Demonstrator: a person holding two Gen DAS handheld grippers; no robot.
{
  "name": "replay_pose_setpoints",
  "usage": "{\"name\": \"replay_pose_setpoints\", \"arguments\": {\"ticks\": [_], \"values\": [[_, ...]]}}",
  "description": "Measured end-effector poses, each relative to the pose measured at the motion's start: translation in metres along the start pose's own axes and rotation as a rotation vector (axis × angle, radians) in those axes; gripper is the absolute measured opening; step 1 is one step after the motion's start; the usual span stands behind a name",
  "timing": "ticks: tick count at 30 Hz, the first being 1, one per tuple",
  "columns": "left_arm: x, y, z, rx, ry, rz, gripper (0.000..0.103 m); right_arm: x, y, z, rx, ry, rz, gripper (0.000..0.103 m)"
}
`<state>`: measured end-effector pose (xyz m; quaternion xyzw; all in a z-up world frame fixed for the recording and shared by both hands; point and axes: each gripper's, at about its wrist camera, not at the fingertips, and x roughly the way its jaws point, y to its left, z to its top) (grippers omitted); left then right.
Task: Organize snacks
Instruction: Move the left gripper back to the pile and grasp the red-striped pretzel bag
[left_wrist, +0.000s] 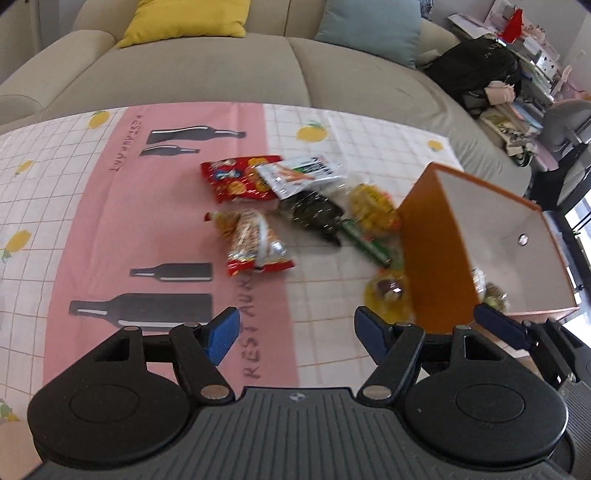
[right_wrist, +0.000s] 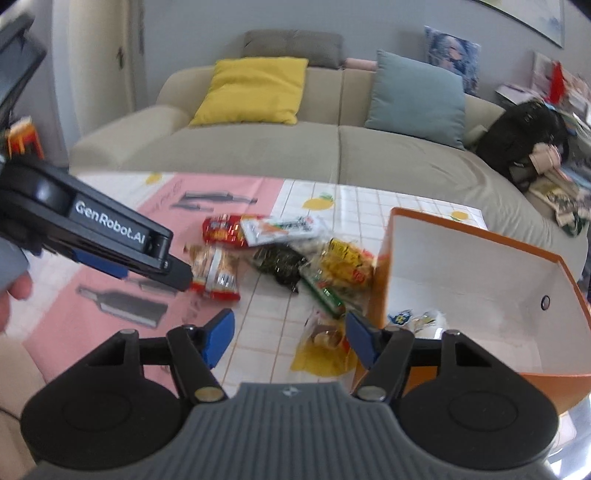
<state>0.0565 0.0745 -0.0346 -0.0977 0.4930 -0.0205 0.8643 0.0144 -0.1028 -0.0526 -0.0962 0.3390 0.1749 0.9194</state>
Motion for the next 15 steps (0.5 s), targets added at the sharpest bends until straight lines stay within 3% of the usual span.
{"name": "replay_pose_setpoints", "arguments": {"ticks": [5, 15], "values": [[0.008, 0.012, -0.008, 0.009, -0.013, 0.014, 0.083, 0.022, 0.017, -0.007, -0.113, 0.029, -0.031, 0.064], [0.035, 0.023, -0.009, 0.000, 0.002, 0.030, 0.083, 0.085, 0.035, -0.009, -0.286, 0.109, -0.193, 0.064]]}}
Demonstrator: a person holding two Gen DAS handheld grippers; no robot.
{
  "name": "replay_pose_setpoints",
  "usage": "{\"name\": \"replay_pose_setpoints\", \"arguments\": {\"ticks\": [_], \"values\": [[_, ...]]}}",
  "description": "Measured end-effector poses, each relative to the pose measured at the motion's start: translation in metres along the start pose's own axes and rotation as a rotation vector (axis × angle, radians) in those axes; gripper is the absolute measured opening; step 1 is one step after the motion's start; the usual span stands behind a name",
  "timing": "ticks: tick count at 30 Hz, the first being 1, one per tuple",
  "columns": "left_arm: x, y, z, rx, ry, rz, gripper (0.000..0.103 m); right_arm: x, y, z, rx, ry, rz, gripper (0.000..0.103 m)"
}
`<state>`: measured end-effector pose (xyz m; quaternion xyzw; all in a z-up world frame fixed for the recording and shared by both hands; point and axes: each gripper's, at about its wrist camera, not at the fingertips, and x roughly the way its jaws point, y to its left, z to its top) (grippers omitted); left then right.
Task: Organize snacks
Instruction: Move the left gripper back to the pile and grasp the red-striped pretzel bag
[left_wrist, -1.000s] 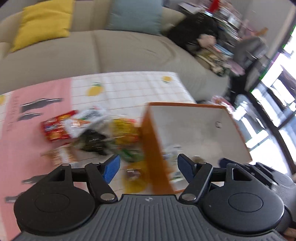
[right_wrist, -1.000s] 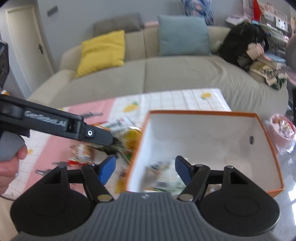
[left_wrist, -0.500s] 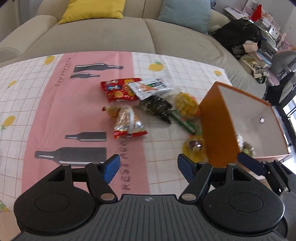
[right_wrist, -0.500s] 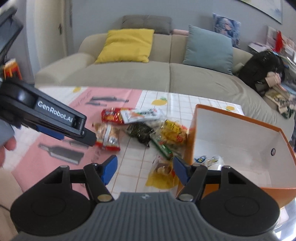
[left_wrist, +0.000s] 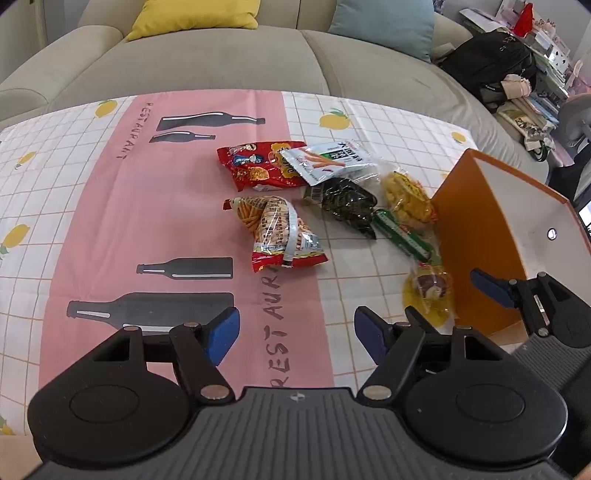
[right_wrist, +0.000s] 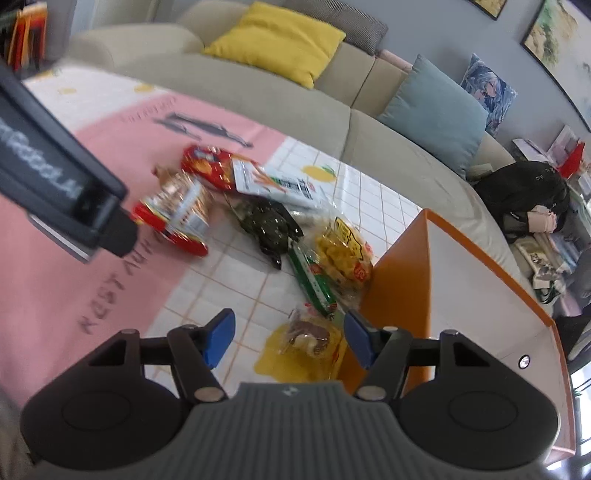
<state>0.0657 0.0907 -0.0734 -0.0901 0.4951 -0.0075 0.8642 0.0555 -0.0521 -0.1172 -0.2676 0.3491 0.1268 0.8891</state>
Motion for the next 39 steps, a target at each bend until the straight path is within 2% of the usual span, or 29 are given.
{"name": "replay_pose_setpoints", "arguments": {"ticks": [11, 13, 18, 23, 27, 29, 37, 39], "values": [[0.026, 0.015, 0.002, -0.043, 0.042, 0.007, 0.083, 0.040, 0.025, -0.008, -0.120, 0.063, -0.156, 0.062], [0.030, 0.017, 0.003, -0.043, 0.049, 0.012, 0.083, 0.049, 0.026, -0.011, -0.114, 0.093, -0.156, 0.056], [0.038, 0.021, 0.003, -0.044, 0.062, 0.017, 0.083, 0.053, 0.020, -0.012, -0.103, 0.081, -0.163, 0.046], [0.045, 0.024, 0.004, -0.046, 0.071, 0.017, 0.083, 0.053, 0.013, -0.009, -0.044, 0.078, -0.098, 0.035], [0.048, 0.026, 0.005, -0.055, 0.061, 0.008, 0.083, 0.043, 0.009, 0.000, 0.030, 0.033, 0.051, 0.035], [0.049, 0.027, 0.007, -0.062, 0.053, -0.003, 0.083, 0.041, 0.011, 0.005, 0.049, 0.011, 0.105, 0.035], [0.055, 0.031, 0.018, -0.104, 0.013, -0.029, 0.084, 0.054, 0.011, 0.012, 0.041, -0.017, 0.171, 0.040], [0.059, 0.032, 0.022, -0.132, 0.007, -0.036, 0.084, 0.051, 0.007, 0.012, 0.062, -0.017, 0.181, 0.045]]}}
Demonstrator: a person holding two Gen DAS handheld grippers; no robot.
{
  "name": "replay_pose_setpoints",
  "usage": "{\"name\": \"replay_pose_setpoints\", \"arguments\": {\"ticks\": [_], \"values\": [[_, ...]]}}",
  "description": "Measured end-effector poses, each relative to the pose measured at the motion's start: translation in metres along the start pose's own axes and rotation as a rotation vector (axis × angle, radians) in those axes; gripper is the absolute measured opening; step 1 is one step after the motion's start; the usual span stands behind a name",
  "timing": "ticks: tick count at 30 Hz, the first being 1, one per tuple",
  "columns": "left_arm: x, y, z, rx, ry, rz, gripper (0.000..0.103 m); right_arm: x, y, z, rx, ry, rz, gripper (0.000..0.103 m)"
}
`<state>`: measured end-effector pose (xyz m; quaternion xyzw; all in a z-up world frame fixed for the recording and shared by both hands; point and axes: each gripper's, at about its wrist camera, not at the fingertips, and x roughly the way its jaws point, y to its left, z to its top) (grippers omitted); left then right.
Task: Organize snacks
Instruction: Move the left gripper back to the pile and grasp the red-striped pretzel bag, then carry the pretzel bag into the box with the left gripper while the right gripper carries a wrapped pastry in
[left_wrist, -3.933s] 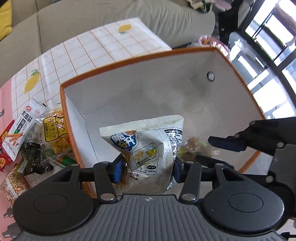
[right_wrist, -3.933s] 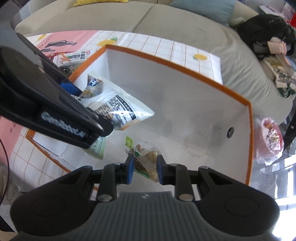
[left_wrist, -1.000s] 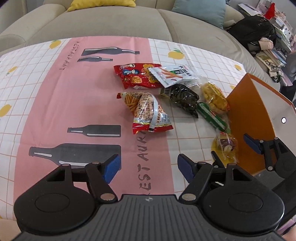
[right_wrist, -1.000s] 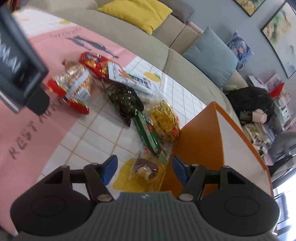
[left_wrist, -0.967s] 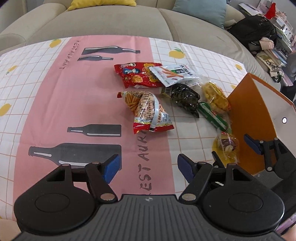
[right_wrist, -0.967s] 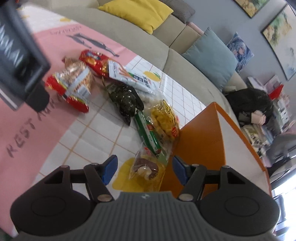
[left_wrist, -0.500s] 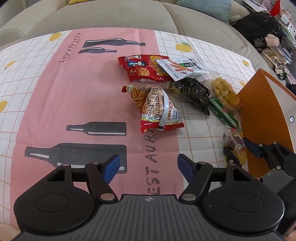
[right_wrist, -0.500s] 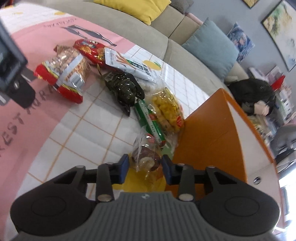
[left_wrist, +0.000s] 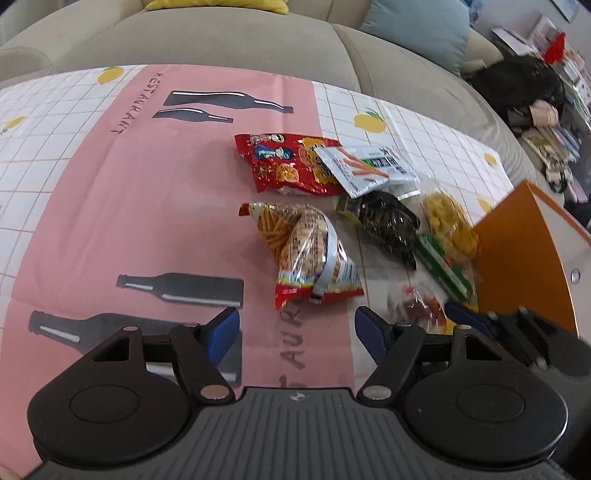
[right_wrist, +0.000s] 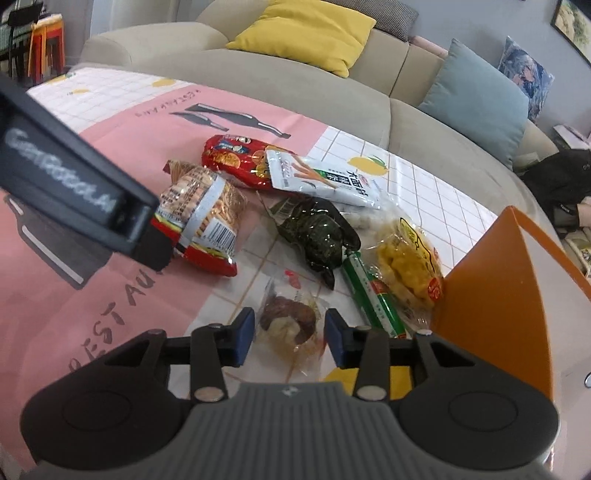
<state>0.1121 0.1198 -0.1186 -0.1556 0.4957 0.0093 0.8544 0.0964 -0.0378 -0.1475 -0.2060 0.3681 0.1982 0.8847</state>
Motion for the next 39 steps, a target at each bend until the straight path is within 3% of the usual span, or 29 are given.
{"name": "replay_pose_setpoints", "arguments": {"ticks": [6, 10, 14, 16, 21, 24, 28, 33, 39], "values": [[0.016, 0.004, 0.016, -0.084, -0.022, -0.030, 0.085, -0.003, -0.014, 0.001, 0.076, 0.012, 0.028, 0.066], [0.030, 0.006, 0.028, -0.089, -0.030, 0.007, 0.085, 0.003, -0.024, 0.005, 0.184, 0.033, 0.072, 0.069], [0.042, 0.009, 0.033, -0.116, -0.016, -0.009, 0.085, 0.013, -0.027, 0.012, 0.228, 0.040, 0.093, 0.068], [0.046, 0.009, 0.034, -0.116, -0.011, -0.004, 0.087, 0.019, -0.027, 0.012, 0.234, 0.055, 0.101, 0.060], [0.052, 0.011, 0.036, -0.139, -0.010, -0.027, 0.088, 0.025, -0.030, 0.009, 0.268, 0.079, 0.127, 0.052], [0.054, 0.009, 0.036, -0.125, -0.022, -0.032, 0.080, 0.025, -0.030, 0.007, 0.267, 0.077, 0.134, 0.050], [0.056, 0.006, 0.037, -0.130, -0.025, -0.074, 0.049, 0.025, -0.030, 0.008, 0.266, 0.077, 0.137, 0.048], [0.048, 0.000, 0.035, -0.108, -0.038, -0.047, 0.042, 0.022, -0.029, 0.009, 0.259, 0.077, 0.149, 0.044], [0.020, -0.006, 0.025, -0.077, -0.068, -0.047, 0.041, 0.006, -0.031, 0.012, 0.277, 0.053, 0.169, 0.043]]}}
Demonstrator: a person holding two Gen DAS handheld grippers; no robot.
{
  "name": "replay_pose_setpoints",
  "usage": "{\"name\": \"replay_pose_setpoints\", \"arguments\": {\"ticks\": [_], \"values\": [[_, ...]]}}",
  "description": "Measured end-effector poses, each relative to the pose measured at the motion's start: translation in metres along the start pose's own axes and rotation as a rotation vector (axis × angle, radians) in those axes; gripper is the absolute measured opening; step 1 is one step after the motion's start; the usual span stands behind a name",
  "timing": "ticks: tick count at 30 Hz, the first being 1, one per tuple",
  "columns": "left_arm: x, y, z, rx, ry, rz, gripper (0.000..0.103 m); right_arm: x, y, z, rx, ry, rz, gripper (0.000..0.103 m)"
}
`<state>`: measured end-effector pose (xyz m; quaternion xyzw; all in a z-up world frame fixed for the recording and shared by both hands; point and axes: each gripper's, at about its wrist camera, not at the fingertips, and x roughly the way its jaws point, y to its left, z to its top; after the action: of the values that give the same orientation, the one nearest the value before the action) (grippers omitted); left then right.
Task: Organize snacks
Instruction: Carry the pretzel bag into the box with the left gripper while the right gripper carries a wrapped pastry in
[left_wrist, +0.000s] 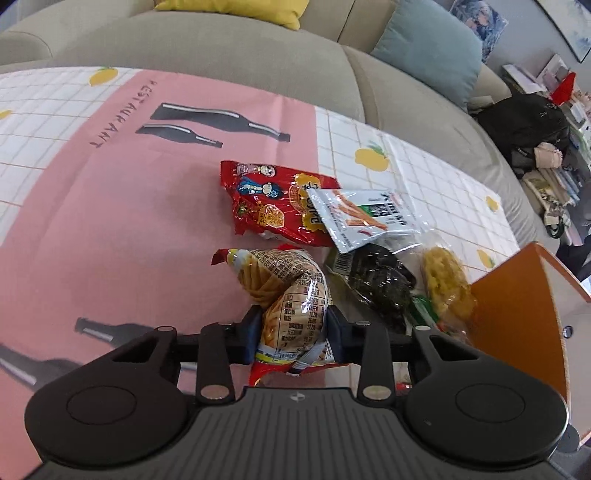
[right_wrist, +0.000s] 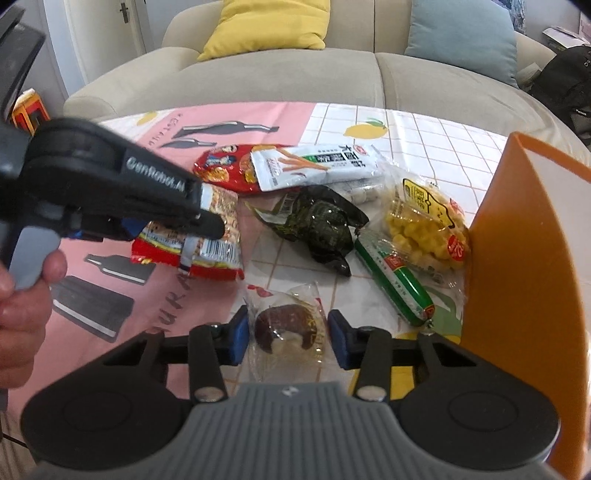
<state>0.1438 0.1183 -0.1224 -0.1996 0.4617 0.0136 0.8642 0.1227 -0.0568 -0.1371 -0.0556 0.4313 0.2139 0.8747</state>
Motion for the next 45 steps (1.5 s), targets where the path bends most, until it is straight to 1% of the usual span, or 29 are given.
{"name": "replay_pose_setpoints", "arguments": {"ticks": [4, 11, 14, 18, 24, 30, 34, 36, 41, 45], "values": [[-0.027, -0.003, -0.007, 0.006, -0.025, -0.007, 0.041, -0.021, 0.001, 0.002, 0.015, -0.026, 0.016, 0.043], [-0.073, -0.014, -0.015, 0.004, -0.062, -0.035, 0.041, -0.072, 0.003, 0.007, 0.031, -0.106, 0.065, 0.042], [-0.087, -0.025, -0.016, 0.020, -0.070, -0.053, 0.041, -0.095, -0.002, 0.009, 0.042, -0.135, 0.077, 0.041], [-0.104, -0.047, -0.016, 0.059, -0.077, -0.100, 0.041, -0.121, -0.013, 0.012, 0.054, -0.149, 0.076, 0.041], [-0.116, -0.089, -0.015, 0.147, -0.077, -0.171, 0.041, -0.159, -0.051, 0.019, 0.093, -0.163, 0.056, 0.041], [-0.114, -0.148, -0.012, 0.297, -0.054, -0.265, 0.041, -0.184, -0.100, 0.025, 0.113, -0.150, -0.026, 0.041], [-0.101, -0.182, -0.009, 0.376, -0.026, -0.306, 0.041, -0.188, -0.134, 0.022, 0.120, -0.123, -0.105, 0.041], [-0.091, -0.199, -0.008, 0.413, -0.004, -0.326, 0.041, -0.186, -0.152, 0.020, 0.140, -0.104, -0.129, 0.041], [-0.066, -0.233, -0.011, 0.509, 0.057, -0.344, 0.041, -0.174, -0.189, 0.012, 0.173, -0.041, -0.178, 0.041], [-0.037, -0.251, -0.013, 0.576, 0.106, -0.306, 0.041, -0.153, -0.206, 0.011, 0.164, 0.017, -0.199, 0.041]]}}
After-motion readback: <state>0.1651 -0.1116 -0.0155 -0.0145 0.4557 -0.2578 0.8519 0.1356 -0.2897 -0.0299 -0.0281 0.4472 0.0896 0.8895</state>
